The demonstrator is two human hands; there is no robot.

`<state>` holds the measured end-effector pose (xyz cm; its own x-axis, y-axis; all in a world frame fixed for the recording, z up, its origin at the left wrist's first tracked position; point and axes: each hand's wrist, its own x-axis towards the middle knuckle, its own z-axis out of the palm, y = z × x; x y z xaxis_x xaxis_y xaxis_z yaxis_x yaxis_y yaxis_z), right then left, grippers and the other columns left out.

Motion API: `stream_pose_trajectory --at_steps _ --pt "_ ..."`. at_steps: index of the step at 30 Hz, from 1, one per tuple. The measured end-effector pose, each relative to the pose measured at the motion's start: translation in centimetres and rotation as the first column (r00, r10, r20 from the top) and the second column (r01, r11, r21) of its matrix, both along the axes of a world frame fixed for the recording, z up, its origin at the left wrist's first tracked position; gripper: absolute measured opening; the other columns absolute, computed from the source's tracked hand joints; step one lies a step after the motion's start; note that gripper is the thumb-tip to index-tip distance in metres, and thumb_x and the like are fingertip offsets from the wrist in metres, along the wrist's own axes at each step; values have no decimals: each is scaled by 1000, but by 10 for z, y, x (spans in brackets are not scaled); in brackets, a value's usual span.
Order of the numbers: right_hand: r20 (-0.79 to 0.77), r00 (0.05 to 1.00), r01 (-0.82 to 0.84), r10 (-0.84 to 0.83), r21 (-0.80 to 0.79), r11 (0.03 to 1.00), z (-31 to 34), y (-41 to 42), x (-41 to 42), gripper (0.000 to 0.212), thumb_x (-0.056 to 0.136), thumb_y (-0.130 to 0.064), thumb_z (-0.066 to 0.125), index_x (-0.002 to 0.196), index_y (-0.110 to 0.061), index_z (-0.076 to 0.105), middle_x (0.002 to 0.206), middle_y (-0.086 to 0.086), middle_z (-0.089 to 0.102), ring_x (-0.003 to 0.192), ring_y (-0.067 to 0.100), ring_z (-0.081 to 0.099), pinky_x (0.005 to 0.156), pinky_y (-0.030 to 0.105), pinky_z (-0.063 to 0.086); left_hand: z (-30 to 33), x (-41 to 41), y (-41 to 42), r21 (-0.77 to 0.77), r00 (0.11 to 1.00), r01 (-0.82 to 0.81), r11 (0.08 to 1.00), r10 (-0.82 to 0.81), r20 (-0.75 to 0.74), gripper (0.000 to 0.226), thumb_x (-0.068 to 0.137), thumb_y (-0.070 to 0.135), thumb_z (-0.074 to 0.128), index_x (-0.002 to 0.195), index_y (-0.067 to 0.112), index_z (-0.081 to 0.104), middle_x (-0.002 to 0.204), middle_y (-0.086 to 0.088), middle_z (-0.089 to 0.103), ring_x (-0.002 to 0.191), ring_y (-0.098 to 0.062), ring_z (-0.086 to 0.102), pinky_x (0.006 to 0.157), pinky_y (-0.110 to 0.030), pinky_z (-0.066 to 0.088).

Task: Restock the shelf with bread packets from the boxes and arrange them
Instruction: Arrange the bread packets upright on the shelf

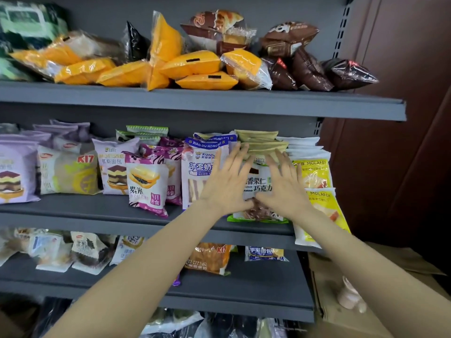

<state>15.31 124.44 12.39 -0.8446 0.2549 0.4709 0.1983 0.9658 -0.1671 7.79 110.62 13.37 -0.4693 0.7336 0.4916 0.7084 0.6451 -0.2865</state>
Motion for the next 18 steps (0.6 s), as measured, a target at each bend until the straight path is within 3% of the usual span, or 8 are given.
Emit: stream_pose_trajectory --at_steps 3,6,11,14,16,18 --pt "139 990 -1 -2 18 1000 22 26 -4 101 76 -48 69 151 -25 6 159 7 -3 147 25 -7 118 44 -3 12 -4 16 -146 998 -65 987 62 -26 120 66 78 56 151 8 8 160 -11 3 148 -27 -7 114 -55 -10" --pt "309 948 -66 74 -36 997 23 44 -10 103 73 -49 74 151 -25 10 159 2 -3 147 21 -9 120 38 4 14 -7 28 -217 993 -111 970 114 3 118 68 72 61 150 5 9 158 -13 10 148 -27 -3 113 -55 -13" --pt "62 991 -105 119 -190 976 13 59 16 95 78 -33 74 151 -24 14 159 6 -3 147 25 -7 117 35 6 8 6 39 -173 996 -88 981 93 18 111 71 66 62 150 7 10 158 -11 11 148 -27 -3 114 -55 -10" --pt "40 996 94 -85 -349 932 0 78 46 92 81 -31 71 151 -25 12 156 16 3 145 31 0 115 39 14 2 20 51 -88 999 38 995 -35 28 103 75 58 63 150 9 12 159 -8 9 148 -25 -3 117 -47 -7" --pt "232 944 312 -233 -401 861 -15 91 62 104 78 -42 72 151 -26 1 152 23 10 142 36 10 112 43 23 -3 29 62 -83 991 132 988 -130 36 95 77 51 65 149 10 18 158 -8 12 148 -24 2 118 -41 -4" --pt "351 905 400 -241 -507 763 -27 98 70 116 73 -48 74 150 -23 -8 146 22 29 133 38 33 103 43 36 -9 35 74 -97 987 159 982 -160 1 92 74 49 70 146 9 28 155 -10 23 146 -25 14 119 -42 4"
